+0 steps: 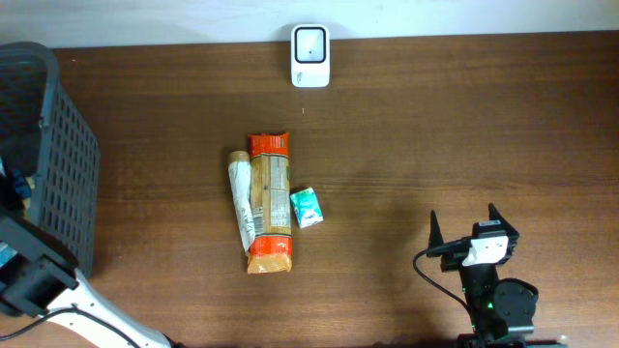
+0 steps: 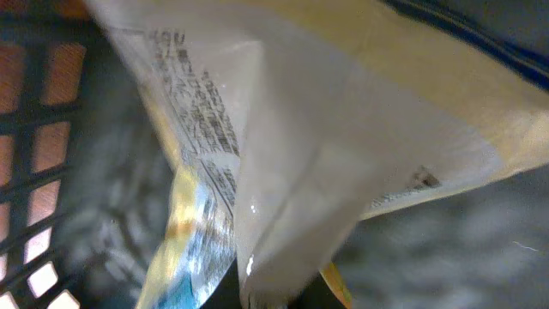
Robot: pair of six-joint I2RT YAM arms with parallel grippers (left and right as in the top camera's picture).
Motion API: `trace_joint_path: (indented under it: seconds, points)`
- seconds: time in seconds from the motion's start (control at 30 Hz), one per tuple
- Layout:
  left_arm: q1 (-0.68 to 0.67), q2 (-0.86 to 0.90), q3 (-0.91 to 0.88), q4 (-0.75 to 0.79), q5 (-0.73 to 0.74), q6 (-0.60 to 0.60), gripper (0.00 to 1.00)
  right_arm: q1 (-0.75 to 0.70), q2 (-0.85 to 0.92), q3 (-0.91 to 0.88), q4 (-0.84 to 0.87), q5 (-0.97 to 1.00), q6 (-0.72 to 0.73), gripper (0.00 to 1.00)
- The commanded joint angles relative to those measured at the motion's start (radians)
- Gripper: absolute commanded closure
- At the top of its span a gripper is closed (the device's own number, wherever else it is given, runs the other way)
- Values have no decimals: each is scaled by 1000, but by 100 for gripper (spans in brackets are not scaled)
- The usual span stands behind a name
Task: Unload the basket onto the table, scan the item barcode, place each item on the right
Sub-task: 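Reach the left gripper into the basket and grasp the white-yellow printed bag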
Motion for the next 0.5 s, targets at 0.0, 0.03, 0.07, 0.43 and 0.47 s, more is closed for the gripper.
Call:
trace_joint_path:
  seconds: [0.0, 0.03, 0.07, 0.43, 0.47]
  points:
    - [-3, -47, 186, -56, 115, -76, 93, -6, -5, -9, 1, -6, -4, 1]
    - [-3, -67, 219, -65, 147, -76, 94, -6, -5, -9, 1, -6, -4, 1]
    - [-3, -101, 253, -68, 192, -80, 95, -6, -5, -9, 1, -5, -4, 1]
    - [-1, -335, 323, -68, 308, -104, 71, -6, -5, -9, 1, -5, -4, 1]
    - [1, -332, 301, -68, 293, -105, 60, -6, -5, -9, 1, -6, -4, 1]
